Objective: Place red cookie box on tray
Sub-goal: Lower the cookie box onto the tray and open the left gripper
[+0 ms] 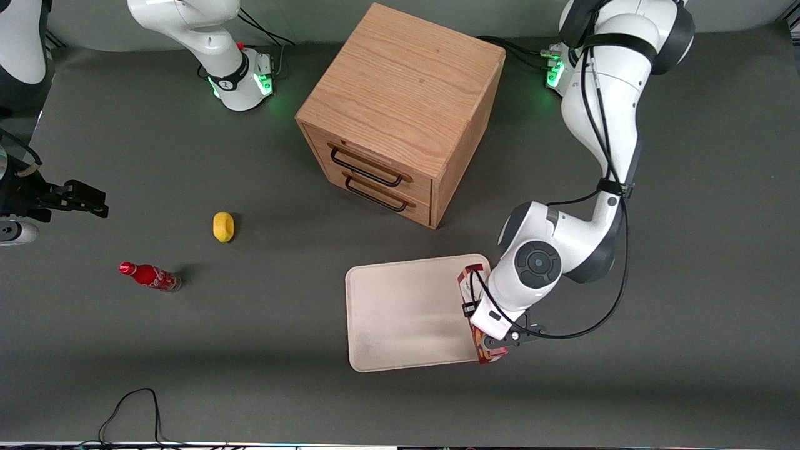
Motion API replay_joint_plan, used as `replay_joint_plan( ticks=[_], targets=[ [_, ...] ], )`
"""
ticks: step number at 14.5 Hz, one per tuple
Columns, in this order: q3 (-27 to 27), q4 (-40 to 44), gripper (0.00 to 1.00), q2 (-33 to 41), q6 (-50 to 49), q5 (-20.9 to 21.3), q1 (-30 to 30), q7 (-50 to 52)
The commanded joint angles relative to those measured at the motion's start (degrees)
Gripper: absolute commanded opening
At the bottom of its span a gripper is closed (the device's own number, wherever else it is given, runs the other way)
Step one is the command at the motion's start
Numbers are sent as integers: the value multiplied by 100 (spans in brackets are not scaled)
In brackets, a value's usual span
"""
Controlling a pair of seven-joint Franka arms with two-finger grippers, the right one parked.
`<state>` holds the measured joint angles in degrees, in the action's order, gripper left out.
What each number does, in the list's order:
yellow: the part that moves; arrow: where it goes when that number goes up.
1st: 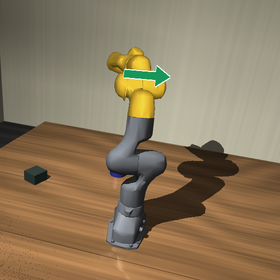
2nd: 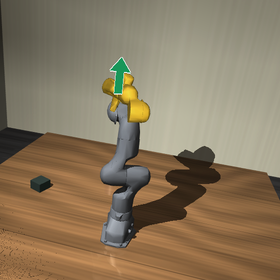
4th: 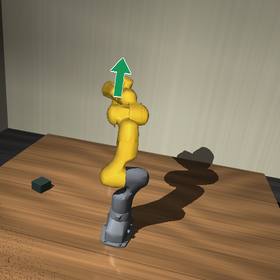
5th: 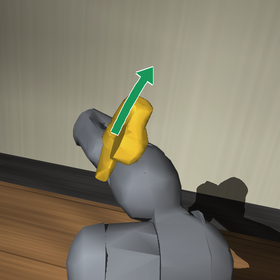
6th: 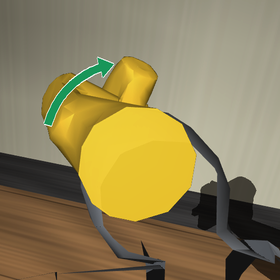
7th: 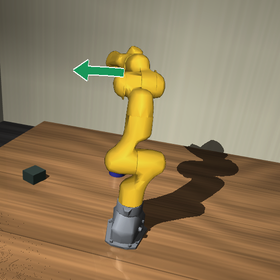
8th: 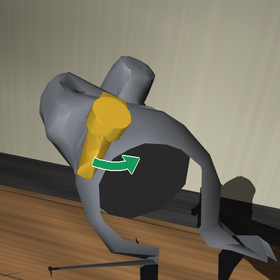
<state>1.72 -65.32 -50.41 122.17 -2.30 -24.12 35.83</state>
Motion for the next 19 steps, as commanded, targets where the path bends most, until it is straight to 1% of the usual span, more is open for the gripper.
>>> replay_joint_plan(
  ticks=[1,4,8,9,10,11,19],
  targets=[
    [-31,221,0,-206,44,-8,-22,20],
    [-31,221,0,-303,44,115,-14,-50],
    [-31,221,0,-329,44,107,-14,-50],
    [-31,213,32,-338,44,107,-5,-59],
    [-31,213,76,-329,53,107,4,-59],
    [-31,204,100,-329,53,107,4,-59],
    [-31,178,100,-268,18,124,13,-50]
  ],
)
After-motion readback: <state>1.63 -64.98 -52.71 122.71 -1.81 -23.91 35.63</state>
